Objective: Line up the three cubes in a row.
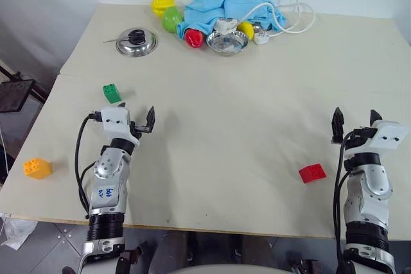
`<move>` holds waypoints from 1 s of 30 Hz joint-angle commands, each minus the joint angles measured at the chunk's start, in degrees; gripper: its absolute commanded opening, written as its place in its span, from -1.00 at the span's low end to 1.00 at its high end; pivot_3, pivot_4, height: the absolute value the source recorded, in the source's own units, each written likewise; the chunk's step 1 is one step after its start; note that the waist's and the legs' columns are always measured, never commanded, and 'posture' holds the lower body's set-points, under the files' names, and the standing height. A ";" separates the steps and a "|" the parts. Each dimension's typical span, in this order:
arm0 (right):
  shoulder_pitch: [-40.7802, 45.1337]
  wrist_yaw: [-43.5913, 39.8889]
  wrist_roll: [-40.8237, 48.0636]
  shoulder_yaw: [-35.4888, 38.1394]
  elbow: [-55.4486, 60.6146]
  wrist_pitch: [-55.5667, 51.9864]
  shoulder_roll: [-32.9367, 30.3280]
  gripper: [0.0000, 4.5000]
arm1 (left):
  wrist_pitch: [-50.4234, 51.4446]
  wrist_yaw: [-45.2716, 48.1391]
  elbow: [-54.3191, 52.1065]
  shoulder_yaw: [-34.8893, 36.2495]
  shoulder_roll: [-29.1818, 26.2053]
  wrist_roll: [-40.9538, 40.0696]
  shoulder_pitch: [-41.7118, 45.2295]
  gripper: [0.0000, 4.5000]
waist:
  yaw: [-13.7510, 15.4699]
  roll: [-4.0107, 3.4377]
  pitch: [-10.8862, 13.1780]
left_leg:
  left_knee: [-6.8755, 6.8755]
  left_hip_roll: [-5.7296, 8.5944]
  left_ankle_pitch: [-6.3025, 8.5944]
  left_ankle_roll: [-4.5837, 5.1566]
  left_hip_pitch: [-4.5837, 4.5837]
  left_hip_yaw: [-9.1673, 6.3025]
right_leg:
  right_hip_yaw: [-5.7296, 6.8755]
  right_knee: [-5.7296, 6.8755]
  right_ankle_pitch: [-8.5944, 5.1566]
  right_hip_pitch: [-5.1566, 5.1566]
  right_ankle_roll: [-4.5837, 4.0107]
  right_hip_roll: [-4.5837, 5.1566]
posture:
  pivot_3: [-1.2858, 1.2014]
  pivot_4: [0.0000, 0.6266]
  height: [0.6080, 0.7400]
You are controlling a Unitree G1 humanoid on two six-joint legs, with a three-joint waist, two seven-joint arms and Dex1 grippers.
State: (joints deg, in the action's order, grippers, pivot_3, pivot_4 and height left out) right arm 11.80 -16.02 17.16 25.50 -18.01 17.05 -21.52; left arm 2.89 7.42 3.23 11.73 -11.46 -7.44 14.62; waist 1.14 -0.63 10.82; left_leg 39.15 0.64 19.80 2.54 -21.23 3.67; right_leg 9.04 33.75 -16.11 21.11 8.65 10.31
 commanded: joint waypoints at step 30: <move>-31.19 -69.90 17.07 14.26 9.55 -9.43 -37.62 1.00 | -2.64 65.72 -9.05 -5.72 -25.18 -23.14 -8.83 0.99 | -0.85 -0.03 0.06 | -0.04 -0.18 0.08 0.09 0.05 0.25 | -0.10 -0.09 0.02 0.08 0.03 -0.05 | 0.03 -0.52 1.00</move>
State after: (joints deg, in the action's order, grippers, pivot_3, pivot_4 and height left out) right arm -19.67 -83.65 33.41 40.14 -9.35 7.45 -57.99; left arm -0.14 74.35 -1.59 5.53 -36.57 -29.20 7.08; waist 0.28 -0.67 10.88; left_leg 39.11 0.45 19.87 2.60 -21.18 3.90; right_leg 8.94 33.68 -16.09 21.18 8.68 10.26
